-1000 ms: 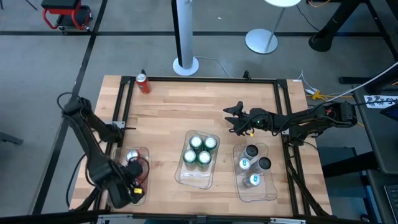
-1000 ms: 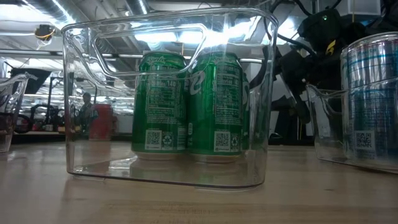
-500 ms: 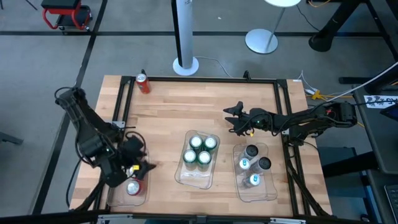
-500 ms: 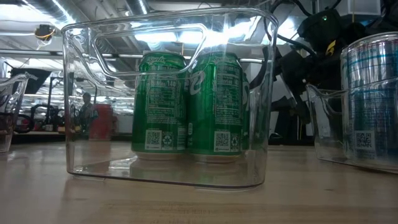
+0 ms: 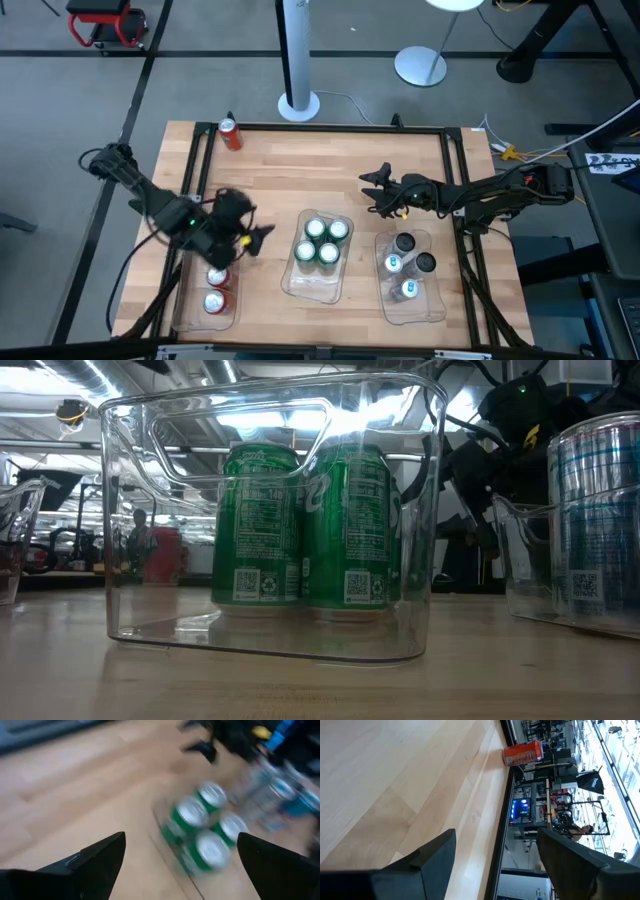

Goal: Sort soda cans
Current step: Put the red soda can into the left transparent bin

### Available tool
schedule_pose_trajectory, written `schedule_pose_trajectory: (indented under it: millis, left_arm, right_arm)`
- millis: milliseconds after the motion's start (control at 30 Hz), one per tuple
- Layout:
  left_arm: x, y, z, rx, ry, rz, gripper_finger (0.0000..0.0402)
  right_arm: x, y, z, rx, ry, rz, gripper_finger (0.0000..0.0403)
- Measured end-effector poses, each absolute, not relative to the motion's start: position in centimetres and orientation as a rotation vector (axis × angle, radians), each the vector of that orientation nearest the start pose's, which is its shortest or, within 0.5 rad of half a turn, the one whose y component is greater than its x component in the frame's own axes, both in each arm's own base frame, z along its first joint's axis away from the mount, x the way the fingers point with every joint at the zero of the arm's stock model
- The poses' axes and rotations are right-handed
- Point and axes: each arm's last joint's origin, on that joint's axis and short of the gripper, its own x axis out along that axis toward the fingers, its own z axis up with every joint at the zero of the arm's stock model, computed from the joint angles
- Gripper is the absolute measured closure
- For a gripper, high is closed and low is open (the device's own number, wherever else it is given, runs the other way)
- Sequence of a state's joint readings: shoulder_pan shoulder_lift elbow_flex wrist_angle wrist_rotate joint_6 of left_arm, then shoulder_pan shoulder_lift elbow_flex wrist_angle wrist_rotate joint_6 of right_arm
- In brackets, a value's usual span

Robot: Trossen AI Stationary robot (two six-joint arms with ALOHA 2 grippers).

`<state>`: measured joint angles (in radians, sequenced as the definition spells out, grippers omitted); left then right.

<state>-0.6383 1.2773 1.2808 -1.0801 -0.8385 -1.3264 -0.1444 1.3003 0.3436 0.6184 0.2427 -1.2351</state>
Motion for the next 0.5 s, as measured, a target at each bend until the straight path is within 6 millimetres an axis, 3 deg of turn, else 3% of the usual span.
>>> schedule_pose_trajectory:
  millis: [300,500]
  left_arm:
    - [22.4,-5.3,34.1,-0.329,0.552,0.844,0.0031]
    - [22.9,0.0,34.0,-0.271,0.617,1.019,0.0031]
  right_arm:
    - [22.7,-4.0,16.0,-1.224,0.533,-0.123,0.0125]
    - [22.7,-4.0,16.0,-1.226,0.533,-0.122,0.0125]
